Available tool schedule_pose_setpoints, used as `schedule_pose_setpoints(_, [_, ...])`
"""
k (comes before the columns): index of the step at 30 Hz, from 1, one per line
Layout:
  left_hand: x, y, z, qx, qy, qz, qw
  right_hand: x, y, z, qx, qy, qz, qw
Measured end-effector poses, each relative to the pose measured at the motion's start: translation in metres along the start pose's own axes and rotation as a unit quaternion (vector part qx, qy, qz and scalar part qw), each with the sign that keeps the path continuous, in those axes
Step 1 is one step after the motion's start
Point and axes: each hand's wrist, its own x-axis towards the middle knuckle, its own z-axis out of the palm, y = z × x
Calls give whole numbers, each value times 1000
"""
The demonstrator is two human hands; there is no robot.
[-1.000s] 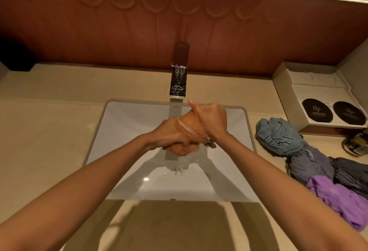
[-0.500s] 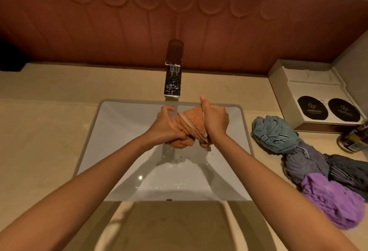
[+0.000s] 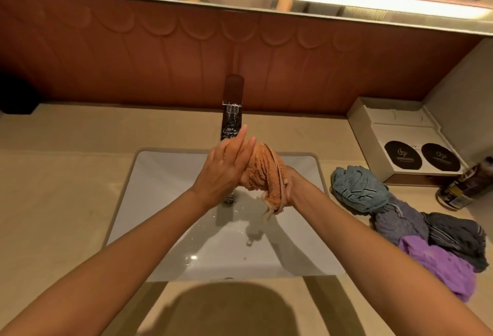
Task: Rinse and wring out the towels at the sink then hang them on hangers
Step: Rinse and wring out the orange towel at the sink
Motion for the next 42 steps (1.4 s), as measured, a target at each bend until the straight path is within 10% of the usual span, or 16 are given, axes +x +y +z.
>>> schedule_pose_setpoints(9, [17,5,-13,-69,-180,-140,971,-1,-10,4,-276,187,-103,937])
schedule_pose_setpoints(20, [8,7,-31,-152,-169,-179,957,-12,-18,15,-344,262,-222,874])
schedule_pose_setpoints(32, [16,5,-51,-418,-273,-311,808,-11,-38,26,-425,247,-410,768])
schedule_pose_setpoints(42, [15,6,-43,-591,-279,-372,658,0,-51,23,-352,137,-478,793])
